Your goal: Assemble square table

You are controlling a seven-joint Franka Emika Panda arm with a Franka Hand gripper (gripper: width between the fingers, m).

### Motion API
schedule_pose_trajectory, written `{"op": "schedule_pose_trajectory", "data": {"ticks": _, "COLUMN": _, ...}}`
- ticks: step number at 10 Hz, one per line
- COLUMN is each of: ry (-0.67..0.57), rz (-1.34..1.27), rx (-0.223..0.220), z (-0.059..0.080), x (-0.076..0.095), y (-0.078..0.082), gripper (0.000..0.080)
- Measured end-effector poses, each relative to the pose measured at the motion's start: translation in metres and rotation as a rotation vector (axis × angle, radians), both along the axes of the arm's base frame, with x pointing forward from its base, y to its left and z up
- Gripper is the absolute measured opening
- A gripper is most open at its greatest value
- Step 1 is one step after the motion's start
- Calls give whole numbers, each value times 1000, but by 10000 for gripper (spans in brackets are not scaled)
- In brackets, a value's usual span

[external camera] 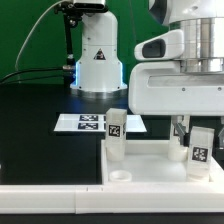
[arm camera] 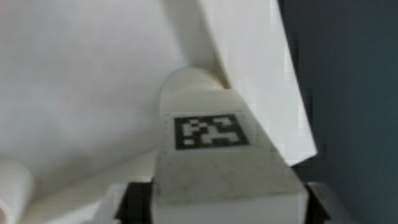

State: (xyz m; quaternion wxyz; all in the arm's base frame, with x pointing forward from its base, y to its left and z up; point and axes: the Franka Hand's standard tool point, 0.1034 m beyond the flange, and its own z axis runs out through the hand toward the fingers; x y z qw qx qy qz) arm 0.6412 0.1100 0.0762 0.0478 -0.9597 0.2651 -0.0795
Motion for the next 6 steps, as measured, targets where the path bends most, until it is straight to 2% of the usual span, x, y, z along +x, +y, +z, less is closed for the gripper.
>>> {"op": "schedule_pose_trajectory", "data": {"ticks": 2, "ry": 40, "rz": -311, "rx": 58, "z": -1, "x": -2, "y": -1, "gripper": 291}}
{"op": "schedule_pose_trajectory", "data": {"ticks": 4, "ry": 119, "rz": -677, "rx": 143, "z": 0, "x": -4, "y": 3, "gripper": 290}}
{"op": "schedule_pose_trajectory", "data": {"ticks": 6, "ry": 150, "rz": -942, "rx": 229, "z": 0, "x": -3, "y": 1, "gripper": 288}}
